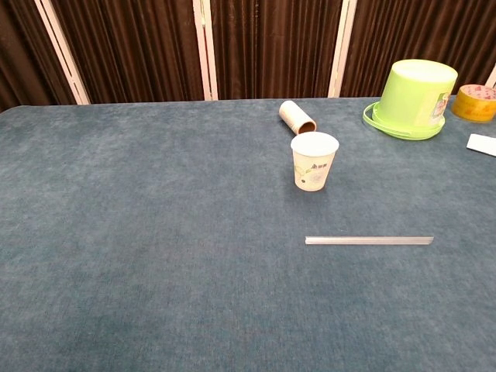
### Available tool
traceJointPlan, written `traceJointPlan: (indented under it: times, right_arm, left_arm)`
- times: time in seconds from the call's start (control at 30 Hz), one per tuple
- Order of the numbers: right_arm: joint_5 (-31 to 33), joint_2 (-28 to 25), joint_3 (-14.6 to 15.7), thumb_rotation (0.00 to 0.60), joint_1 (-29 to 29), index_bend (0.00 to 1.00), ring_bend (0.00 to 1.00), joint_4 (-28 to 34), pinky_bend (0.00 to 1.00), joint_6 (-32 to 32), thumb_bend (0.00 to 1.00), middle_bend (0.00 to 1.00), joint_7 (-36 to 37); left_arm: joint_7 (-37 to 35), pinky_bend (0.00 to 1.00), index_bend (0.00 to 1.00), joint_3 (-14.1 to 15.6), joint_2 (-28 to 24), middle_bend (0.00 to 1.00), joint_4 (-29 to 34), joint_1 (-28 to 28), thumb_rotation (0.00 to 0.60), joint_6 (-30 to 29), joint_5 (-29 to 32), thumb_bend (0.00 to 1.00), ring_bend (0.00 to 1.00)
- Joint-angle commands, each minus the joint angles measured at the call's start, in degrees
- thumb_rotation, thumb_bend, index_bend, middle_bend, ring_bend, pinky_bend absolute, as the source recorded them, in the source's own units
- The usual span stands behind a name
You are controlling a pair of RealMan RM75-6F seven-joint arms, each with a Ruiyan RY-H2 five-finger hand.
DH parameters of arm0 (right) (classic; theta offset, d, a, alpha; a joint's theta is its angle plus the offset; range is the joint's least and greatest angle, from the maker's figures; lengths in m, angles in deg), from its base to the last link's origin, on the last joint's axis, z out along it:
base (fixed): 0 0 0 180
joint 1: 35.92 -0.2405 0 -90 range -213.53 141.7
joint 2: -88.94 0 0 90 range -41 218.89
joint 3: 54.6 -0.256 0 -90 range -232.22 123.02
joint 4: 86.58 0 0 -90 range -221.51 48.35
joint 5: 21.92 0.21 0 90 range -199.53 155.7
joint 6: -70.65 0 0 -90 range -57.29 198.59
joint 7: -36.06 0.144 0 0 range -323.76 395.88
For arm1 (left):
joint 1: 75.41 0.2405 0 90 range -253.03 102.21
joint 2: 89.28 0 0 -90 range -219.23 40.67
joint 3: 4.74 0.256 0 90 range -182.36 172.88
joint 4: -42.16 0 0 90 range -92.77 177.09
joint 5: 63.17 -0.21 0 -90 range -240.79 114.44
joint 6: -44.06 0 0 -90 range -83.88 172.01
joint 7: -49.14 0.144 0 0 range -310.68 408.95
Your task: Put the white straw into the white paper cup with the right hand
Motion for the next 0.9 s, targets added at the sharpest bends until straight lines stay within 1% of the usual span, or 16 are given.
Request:
traceJointPlan:
  times: [0.03, 0.13, 0.23, 0.3, 0.37, 0.4, 0.5, 0.6, 0.67, 0.83, 0.9]
  right_arm:
    - [0.0, -0.1, 0.0, 0.6, 0.1, 0.0, 0.0, 0.1, 0.0, -0.1, 0.13, 0.0, 0.0]
    - [0.0, -0.1, -0.1, 0.6, 0.1, 0.0, 0.0, 0.6, 0.0, -0.2, 0.13, 0.0, 0.5]
    - [-0.2, -0.1, -0.5, 0.6, -0.1, 0.06, 0.0, 1.2, 0.0, -0.3, 0.13, 0.0, 1.1]
    - [-0.6, 0.1, -0.7, 0.6, -0.4, 0.17, 0.0, 1.9, 0.0, -0.2, 0.13, 0.0, 1.1]
    - [-1.1, 0.5, -0.9, 0.6, -1.2, 0.26, 0.0, 2.8, 0.0, 0.2, 0.13, 0.01, 0.2]
    - [-1.2, 0.8, -1.0, 0.6, -1.6, 0.29, 0.0, 3.1, 0.0, 0.4, 0.13, 0.03, -0.5]
    - [-0.7, 2.3, -1.5, 0.6, -3.6, 0.37, 0.0, 4.1, 0.0, 2.2, 0.13, 0.1, -3.6]
    - [0.5, 4.6, -2.3, 0.6, -5.8, 0.42, 0.0, 4.2, 0.0, 4.3, 0.17, 0.13, -6.7]
    - [2.0, 6.9, -2.9, 0.6, -7.5, 0.42, 0.0, 3.9, 0.0, 6.0, 0.2, 0.13, -9.0]
    - [7.3, 13.2, -3.6, 0.6, -11.4, 0.43, 0.0, 1.9, 0.0, 9.8, 0.2, 0.13, -15.5]
    - [8.7, 14.8, -3.7, 0.6, -12.2, 0.43, 0.0, 1.2, 0.0, 10.4, 0.2, 0.13, -17.1]
  left_arm:
    - [0.0, 0.0, 0.0, 0.0, 0.0, 0.0, 0.0, 0.0, 0.6, -0.1, -0.1, 0.07, 0.0]
    - [0.1, 0.0, 0.0, 0.0, 0.1, 0.0, 0.0, 0.1, 0.6, -0.2, 0.0, 0.07, 0.0]
    - [0.1, 0.0, 0.0, 0.0, 0.1, 0.0, 0.0, 0.1, 0.6, -0.2, 0.0, 0.07, 0.0]
    - [0.1, 0.0, 0.0, 0.0, 0.1, 0.0, 0.0, 0.1, 0.6, -0.1, 0.1, 0.07, 0.0]
    - [0.1, 0.0, 0.0, -0.1, 0.1, 0.0, 0.0, 0.0, 0.6, 0.0, 0.1, 0.07, 0.0]
    - [0.2, 0.0, 0.0, -0.1, 0.1, 0.0, 0.0, 0.0, 0.6, 0.0, 0.1, 0.07, 0.0]
    - [0.3, 0.0, 0.0, -0.1, 0.1, 0.0, 0.0, 0.0, 0.6, -0.1, 0.1, 0.07, 0.0]
    - [0.3, 0.0, 0.0, -0.1, 0.1, 0.0, 0.1, 0.0, 0.6, 0.0, 0.1, 0.07, 0.0]
    - [0.3, 0.0, 0.0, -0.1, 0.1, 0.0, 0.0, 0.0, 0.6, 0.0, 0.2, 0.07, 0.0]
    - [0.1, 0.0, 0.0, -0.1, 0.1, 0.0, 0.0, 0.0, 0.6, 0.1, 0.2, 0.07, 0.0]
    - [0.0, 0.0, 0.0, -0.1, 0.1, 0.0, 0.0, -0.1, 0.6, 0.1, 0.2, 0.07, 0.0]
